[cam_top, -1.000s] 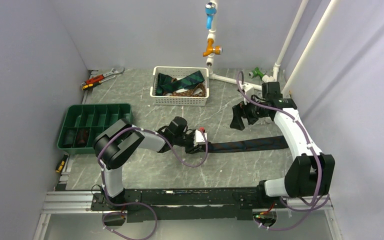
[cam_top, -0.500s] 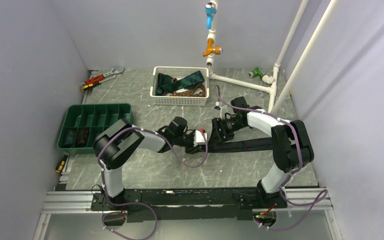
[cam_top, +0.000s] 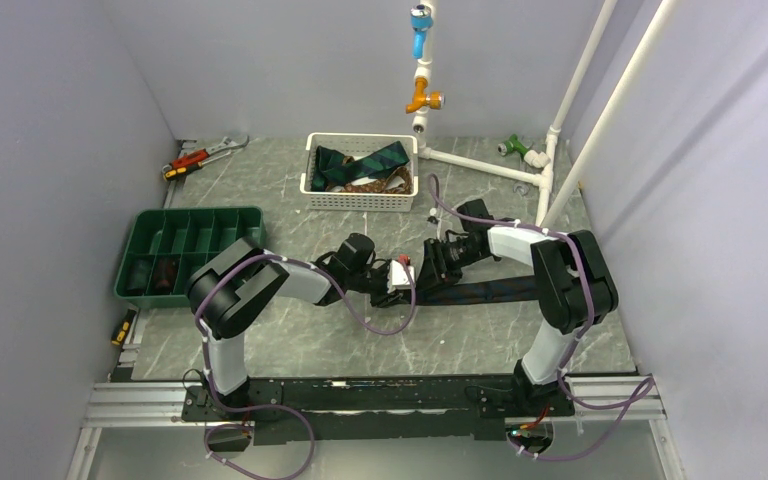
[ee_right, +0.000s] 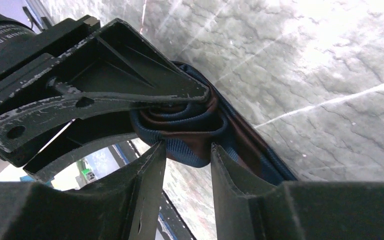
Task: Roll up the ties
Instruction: Roll the tie at the center of the board.
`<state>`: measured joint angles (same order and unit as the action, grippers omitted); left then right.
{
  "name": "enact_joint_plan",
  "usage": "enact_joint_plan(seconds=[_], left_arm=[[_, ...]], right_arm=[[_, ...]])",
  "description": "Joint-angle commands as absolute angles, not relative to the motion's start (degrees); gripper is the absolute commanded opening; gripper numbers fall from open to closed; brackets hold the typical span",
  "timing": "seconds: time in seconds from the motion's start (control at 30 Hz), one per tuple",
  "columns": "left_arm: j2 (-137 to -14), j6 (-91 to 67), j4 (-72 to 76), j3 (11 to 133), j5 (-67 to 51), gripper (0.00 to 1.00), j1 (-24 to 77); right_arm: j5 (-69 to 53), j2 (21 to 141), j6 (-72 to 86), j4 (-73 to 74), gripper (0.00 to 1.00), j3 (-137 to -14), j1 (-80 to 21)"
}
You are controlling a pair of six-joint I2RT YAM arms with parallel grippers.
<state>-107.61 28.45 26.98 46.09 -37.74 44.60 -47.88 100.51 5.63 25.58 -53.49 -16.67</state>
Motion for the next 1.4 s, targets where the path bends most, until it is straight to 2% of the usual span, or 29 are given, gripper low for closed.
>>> enact_joint_plan(seconds=[0.0, 0.1, 0.3, 0.43, 0.47, 0.7, 0.77, 0.9, 0.97, 1.1, 1.37], left_arm=[[-110.6, 30.7, 16.7, 43.7, -31.6, 0.40, 44.3], [-110.7, 30.5, 17.0, 43.7, -31.6, 0.40, 44.3], [-111.3, 29.6, 18.2, 43.5, -31.9, 0.43, 44.3], [-111.2, 30.0, 18.4, 43.4, -32.0, 0.42, 44.4], [-111.2, 30.2, 18.2, 43.4, -32.1, 0.42, 44.4], [-111.2, 30.1, 17.9, 43.5, -32.0, 0.42, 44.4], [-110.6, 29.2, 18.8, 43.1, -32.2, 0.48, 44.4], [-105.8, 24.4, 30.5, 37.8, -39.1, 0.78, 42.0], [-103.6, 23.8, 33.1, 36.1, -40.4, 0.84, 41.8], [-102.5, 24.6, 35.7, 34.4, -40.6, 0.85, 41.8], [-107.8, 24.7, 41.6, 37.0, -40.5, 0.79, 41.8]], right_arm=[[-50.9, 99.3, 7.8, 22.1, 0.39, -53.3, -18.0], [-50.7, 100.0, 7.5, 23.2, 0.39, -53.4, -18.1], [-48.9, 102.3, 5.3, 25.0, 0.45, -52.0, -18.1], [-48.6, 104.1, 5.5, 25.3, 0.57, -53.1, -18.1], [-49.2, 104.6, 5.6, 25.5, 0.55, -53.5, -18.1], [-51.0, 102.3, 5.2, 26.1, 0.00, -54.0, -18.0], [-48.5, 102.2, 4.1, 27.4, 0.00, -53.9, -18.0], [-40.0, 105.9, 1.7, 29.2, 0.00, -54.6, -18.0], [-37.8, 108.7, 0.7, 30.6, 0.00, -56.0, -18.0], [-34.2, 111.9, 0.7, 31.0, 0.00, -57.6, -18.1], [-32.0, 114.8, 0.5, 32.9, 0.00, -59.6, -18.1]])
